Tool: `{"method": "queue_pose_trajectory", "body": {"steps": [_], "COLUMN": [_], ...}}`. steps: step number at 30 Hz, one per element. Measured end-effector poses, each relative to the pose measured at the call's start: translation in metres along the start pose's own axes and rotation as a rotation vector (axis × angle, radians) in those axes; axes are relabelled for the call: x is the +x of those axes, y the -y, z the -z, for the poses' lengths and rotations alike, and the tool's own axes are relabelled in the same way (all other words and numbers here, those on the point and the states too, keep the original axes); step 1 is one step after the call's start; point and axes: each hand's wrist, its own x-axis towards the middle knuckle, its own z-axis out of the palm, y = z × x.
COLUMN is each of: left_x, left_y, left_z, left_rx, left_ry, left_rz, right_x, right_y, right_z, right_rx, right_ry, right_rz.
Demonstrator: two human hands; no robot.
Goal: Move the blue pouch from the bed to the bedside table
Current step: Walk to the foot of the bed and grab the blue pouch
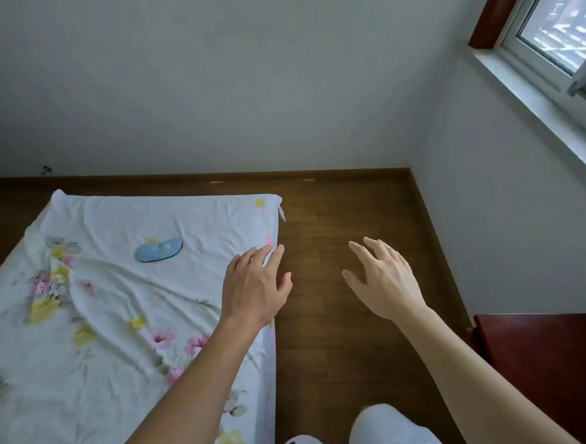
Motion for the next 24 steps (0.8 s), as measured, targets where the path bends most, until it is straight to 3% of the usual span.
{"method": "queue_pose_trajectory", "body": {"steps": [11, 24], "left_x": [0.083, 0.293], "left_y": [-0.005, -0.058], "left_z": [-0.018, -0.044], "left_rx": [-0.014, 0.006], "left_ry": [0.005, 0.040], "left_rz": [-0.063, -0.018], "right_x": [0.070, 0.264], "right_y": [-0.023, -0.106], "right_z": [-0.006, 0.028], "right_rx": [0.028, 0.071], "right_ry": [-0.026, -0.007], "right_rz": [-0.039, -0.015]}}
